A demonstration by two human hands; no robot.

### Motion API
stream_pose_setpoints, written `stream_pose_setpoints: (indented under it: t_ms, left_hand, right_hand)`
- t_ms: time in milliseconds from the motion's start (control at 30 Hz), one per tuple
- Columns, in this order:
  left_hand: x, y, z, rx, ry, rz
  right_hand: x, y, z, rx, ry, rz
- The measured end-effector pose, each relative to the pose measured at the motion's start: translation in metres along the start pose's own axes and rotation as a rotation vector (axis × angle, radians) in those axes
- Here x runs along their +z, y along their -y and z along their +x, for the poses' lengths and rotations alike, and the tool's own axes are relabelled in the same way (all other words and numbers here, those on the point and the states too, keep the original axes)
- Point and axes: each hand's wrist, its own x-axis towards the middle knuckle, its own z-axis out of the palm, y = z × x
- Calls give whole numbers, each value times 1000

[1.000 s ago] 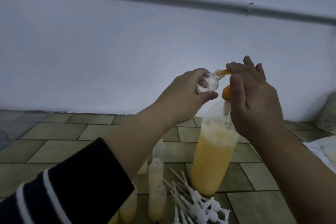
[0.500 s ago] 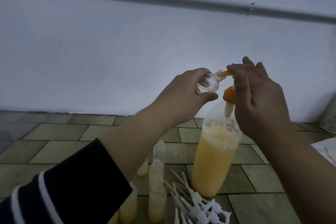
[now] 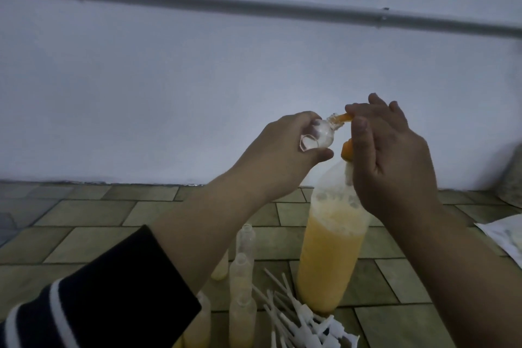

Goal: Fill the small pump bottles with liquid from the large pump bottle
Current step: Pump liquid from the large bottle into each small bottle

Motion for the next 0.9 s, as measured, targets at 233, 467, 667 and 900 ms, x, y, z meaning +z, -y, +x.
stream_pose_setpoints:
  t_ms: [233,467,667,900]
  left_hand:
    - [11,7,-4,-22,43,-1]
    - [-4,1,1,14,-10,48]
    - [8,5,-2,-7,11,0]
    - [3,0,-2,2,-6,34]
  right_hand:
    - [12,-5,-18,67,-52,66]
    - [-3,5,1,-1,18,11]
    - [10,-4,-15,42,1,19]
    - [-8,-2,-3,-22,107,-32]
